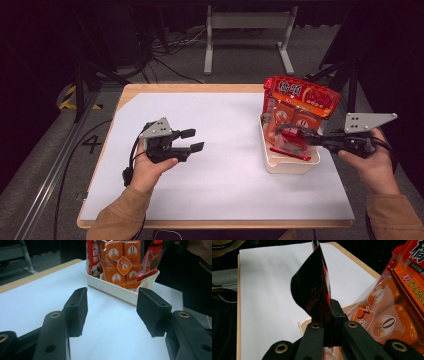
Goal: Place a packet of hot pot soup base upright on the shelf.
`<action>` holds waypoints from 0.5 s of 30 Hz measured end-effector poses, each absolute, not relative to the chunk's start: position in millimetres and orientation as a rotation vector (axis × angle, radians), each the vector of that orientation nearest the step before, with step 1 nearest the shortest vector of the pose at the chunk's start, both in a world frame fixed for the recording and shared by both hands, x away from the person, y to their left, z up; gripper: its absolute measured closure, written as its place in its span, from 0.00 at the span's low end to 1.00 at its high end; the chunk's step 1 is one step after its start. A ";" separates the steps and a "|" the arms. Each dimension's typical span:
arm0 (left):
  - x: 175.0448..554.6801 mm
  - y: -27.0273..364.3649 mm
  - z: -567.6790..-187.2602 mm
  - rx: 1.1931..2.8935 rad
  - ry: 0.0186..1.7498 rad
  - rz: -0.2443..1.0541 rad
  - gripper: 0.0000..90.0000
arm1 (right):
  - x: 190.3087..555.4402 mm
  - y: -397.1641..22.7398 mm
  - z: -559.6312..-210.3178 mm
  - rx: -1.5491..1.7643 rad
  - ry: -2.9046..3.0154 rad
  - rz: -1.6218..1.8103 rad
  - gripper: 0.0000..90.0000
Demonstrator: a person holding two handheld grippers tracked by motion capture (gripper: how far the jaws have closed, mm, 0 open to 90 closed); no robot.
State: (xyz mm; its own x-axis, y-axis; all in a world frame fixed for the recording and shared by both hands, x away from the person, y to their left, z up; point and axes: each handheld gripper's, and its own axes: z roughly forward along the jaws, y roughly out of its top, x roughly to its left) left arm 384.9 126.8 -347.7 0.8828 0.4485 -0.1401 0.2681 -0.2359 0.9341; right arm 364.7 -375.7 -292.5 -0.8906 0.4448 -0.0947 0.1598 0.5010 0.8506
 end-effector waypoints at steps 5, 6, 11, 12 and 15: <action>383.3 134.0 -350.6 1.832 0.556 0.191 0.47 | 365.7 -375.4 -295.7 0.485 2.488 1.346 1.00; 382.8 135.2 -351.0 1.833 0.562 0.190 0.47 | 365.8 -375.4 -296.4 0.482 2.496 1.347 1.00; 383.3 140.3 -353.1 1.828 0.577 0.193 0.46 | 366.9 -377.0 -299.3 0.485 2.523 1.346 0.99; 383.0 141.3 -353.5 1.829 0.586 0.187 0.46 | 367.2 -377.5 -300.0 0.491 2.528 1.348 0.99; 383.9 142.9 -354.3 1.835 0.586 0.183 0.45 | 367.9 -378.5 -301.6 0.493 2.538 1.349 0.99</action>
State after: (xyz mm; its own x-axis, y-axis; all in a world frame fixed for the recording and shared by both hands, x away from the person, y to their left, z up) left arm 383.9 142.9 -354.3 0.8634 0.4779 -0.1614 0.3011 -0.2315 0.9251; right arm 367.9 -378.5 -301.6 -0.9184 0.3937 -0.0399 0.1872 0.5211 0.8327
